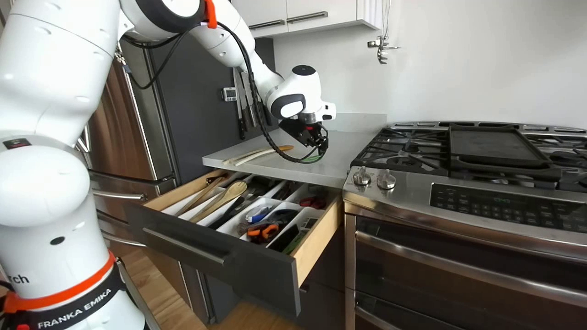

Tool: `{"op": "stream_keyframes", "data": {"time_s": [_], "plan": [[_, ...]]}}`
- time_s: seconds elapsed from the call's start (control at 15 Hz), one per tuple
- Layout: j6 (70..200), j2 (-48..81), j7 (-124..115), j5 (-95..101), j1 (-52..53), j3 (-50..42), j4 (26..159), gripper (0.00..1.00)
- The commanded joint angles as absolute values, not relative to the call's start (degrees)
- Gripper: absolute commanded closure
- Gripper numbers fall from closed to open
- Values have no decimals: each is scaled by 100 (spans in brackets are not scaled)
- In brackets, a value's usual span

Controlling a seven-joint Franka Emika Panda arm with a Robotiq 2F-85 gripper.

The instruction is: Remove a green object from the far right compartment of the opened drawer and place it on the counter top

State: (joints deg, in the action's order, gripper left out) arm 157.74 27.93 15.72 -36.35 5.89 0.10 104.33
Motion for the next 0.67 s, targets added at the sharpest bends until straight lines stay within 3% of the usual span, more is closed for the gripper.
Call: {"op": "stream_keyframes", "data": {"time_s": [0.0,0.6], "plan": [[15526,2654,1010,-2803,324,212,10550,0],[13284,1396,1042,-1446,48,204,11407,0]]}}
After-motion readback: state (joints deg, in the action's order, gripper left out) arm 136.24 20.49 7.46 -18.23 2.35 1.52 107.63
